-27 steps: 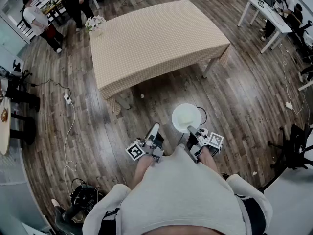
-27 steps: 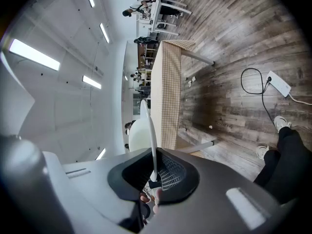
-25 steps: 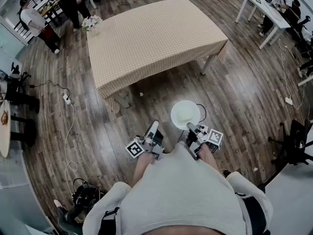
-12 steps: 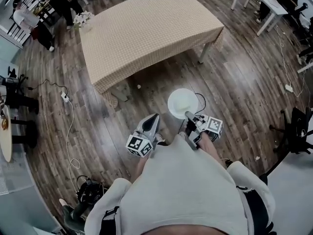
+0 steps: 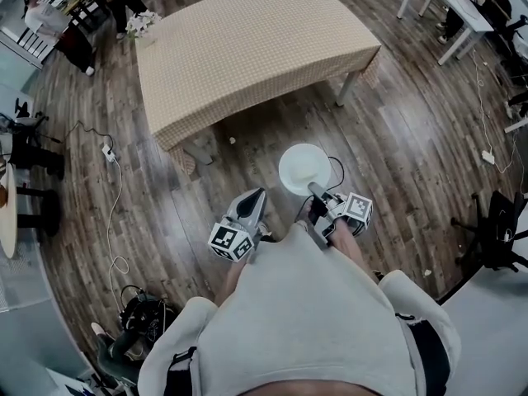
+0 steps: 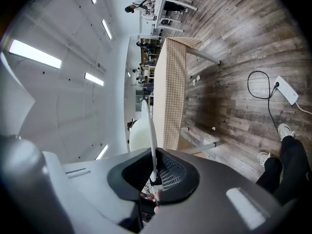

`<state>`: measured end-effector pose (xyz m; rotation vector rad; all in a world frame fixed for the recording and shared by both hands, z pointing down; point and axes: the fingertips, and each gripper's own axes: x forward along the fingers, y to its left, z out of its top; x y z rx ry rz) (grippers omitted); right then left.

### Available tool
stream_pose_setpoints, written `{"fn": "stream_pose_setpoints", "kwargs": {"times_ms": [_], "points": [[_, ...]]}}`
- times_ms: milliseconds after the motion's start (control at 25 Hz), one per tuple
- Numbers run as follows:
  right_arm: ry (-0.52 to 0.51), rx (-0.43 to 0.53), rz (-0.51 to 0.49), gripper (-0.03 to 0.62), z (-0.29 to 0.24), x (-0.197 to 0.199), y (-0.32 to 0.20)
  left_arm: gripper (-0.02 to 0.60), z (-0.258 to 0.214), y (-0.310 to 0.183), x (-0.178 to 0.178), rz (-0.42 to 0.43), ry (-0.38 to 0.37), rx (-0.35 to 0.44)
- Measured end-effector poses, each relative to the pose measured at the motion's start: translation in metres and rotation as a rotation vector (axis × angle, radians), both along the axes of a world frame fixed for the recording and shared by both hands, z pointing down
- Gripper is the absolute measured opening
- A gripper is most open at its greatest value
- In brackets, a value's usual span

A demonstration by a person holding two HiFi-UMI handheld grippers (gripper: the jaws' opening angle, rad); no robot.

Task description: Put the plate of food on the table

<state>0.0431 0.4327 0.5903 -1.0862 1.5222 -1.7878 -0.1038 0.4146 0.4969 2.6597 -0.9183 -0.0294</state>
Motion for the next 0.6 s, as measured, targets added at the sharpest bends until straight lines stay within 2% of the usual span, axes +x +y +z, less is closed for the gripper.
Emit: {"fn": "stream_pose_setpoints", "kwargs": {"times_ms": [240,600], "points": [[0.004,0.001,-0.040,0.017,0.004,0.028,0.001,0.009,0.004,0.007,0.031,-0.012,-0.040,0.014],[0.031,0.057,-0.057,0.018,-0.002,0.063,-0.037,0.009,0.002,-0.025,0.057,-0.012,-0.054,0.032]]}}
